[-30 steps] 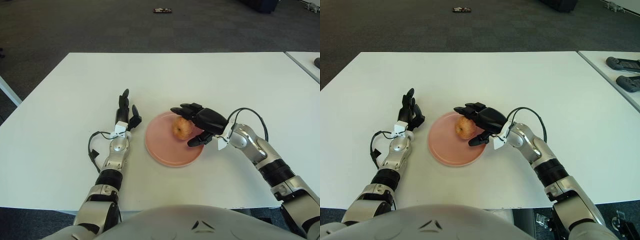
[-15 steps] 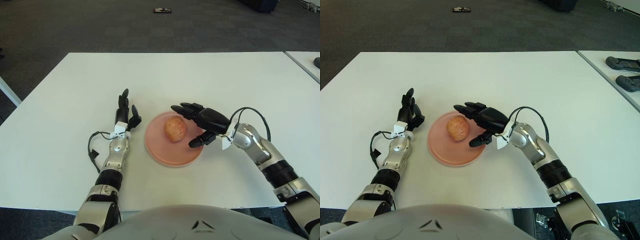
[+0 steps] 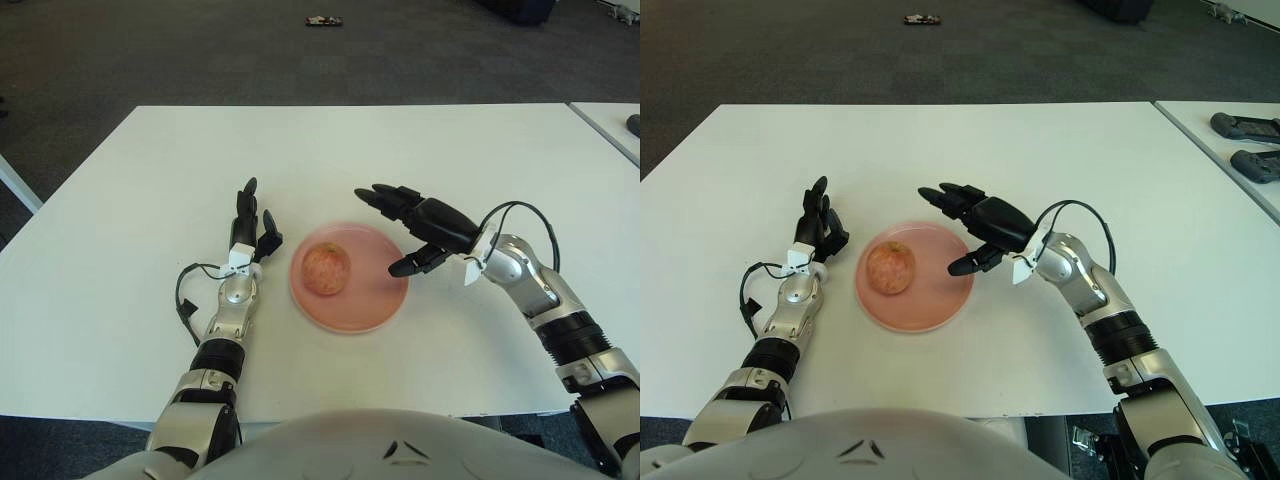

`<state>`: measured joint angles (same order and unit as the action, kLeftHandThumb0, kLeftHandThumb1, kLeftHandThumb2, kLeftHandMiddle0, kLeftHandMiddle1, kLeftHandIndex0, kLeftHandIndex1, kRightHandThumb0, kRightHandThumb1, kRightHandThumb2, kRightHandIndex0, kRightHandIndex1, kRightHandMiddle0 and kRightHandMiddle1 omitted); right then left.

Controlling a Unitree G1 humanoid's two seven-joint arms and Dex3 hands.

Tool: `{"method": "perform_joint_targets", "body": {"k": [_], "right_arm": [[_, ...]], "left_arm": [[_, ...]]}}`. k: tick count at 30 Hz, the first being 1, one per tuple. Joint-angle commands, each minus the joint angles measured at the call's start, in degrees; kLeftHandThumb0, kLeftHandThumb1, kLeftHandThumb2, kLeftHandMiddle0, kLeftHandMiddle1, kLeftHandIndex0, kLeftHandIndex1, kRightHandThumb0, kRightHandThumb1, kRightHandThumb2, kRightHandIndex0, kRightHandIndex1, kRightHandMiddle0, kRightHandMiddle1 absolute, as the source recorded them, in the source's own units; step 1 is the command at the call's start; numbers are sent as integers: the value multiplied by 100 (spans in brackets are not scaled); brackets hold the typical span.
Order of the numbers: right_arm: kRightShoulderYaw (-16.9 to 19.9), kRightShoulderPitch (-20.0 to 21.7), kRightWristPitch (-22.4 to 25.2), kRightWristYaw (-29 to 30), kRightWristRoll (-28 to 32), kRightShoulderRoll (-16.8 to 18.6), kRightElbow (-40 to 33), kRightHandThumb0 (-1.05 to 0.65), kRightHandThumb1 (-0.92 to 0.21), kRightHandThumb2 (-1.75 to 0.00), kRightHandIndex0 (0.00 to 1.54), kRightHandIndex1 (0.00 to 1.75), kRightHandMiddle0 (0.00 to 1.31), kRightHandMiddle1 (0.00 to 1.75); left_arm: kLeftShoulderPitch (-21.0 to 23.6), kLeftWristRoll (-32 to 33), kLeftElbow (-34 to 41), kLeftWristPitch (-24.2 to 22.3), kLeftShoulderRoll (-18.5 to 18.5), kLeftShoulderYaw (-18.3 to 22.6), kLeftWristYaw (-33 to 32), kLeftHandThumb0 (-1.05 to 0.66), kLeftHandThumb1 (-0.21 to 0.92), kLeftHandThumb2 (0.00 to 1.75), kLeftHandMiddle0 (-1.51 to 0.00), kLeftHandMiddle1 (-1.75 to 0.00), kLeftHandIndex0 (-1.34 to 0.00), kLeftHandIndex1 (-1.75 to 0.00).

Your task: Put the apple into the plate.

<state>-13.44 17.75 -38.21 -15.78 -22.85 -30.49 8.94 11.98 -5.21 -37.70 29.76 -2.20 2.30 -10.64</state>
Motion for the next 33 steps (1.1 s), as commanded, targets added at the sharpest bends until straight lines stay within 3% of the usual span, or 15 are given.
{"method": "perform_joint_targets", "body": {"k": [1,10,14,18,33], "right_arm": [[264,-24,183,19,427,80,-146,-105,-92,-48,0,0,0,0],[741,160,751,496,1187,875,733,-105,-92,-52,0,0,0,0],[954,263,678,1143,1184,1352,1169,-105,-92,-69,0,0,0,0],[1172,351,407,1678,1242,1703,1607,-105,-92,-76,0,0,0,0],[1524,220,502,2161,1487,2127,2250,-96,-92,-91,0,0,0,0]], "left_arm": [[-60,-19,-147,-51,-24,22,3,-82,92,103,-20,-1,0,-48],[-52,-13,-153,-53,-40,22,10,-82,92,102,-19,-1,0,-47],[-69,-13,-123,-32,-33,24,0,-82,92,102,-19,-1,0,-47],[-93,-19,-67,-32,-29,26,-13,-81,92,102,-19,-1,0,-47],[-204,-22,135,-155,-59,15,33,-82,92,102,-18,0,0,-46]]}}
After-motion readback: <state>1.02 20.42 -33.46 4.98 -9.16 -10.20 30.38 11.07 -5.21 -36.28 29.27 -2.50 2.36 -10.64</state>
